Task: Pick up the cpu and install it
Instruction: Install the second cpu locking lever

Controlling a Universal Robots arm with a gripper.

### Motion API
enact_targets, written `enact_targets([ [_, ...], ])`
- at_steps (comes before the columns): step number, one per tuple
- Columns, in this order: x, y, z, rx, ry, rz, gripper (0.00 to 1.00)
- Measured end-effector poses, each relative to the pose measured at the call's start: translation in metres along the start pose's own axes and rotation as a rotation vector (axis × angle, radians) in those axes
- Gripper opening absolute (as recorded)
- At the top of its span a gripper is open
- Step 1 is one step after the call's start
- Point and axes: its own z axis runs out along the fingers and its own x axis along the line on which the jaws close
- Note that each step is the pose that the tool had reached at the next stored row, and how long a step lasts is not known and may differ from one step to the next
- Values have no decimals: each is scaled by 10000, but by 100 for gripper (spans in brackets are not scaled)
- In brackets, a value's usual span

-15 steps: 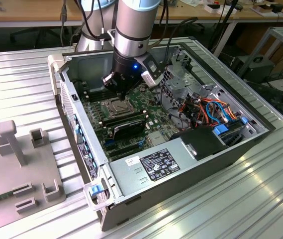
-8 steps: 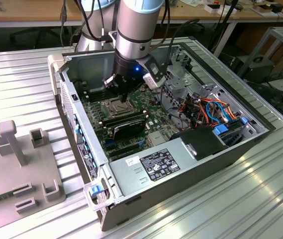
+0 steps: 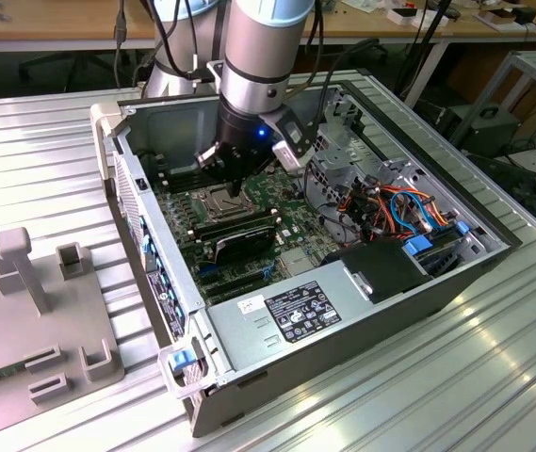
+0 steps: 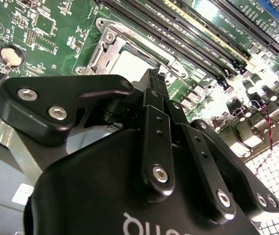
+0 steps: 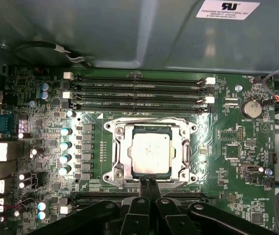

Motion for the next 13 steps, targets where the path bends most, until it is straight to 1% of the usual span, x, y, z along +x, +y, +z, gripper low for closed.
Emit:
enact_targets([
  [7,-2,-1,-1,3,10,0,11],
  [9,-9,-1,-1,24,33,-1,11],
  [10,-16,-1,-1,36,51,2,11],
  [11,-32,-2,0,45,82,4,11],
  [13,-65,-4,1,66,164,8,11],
])
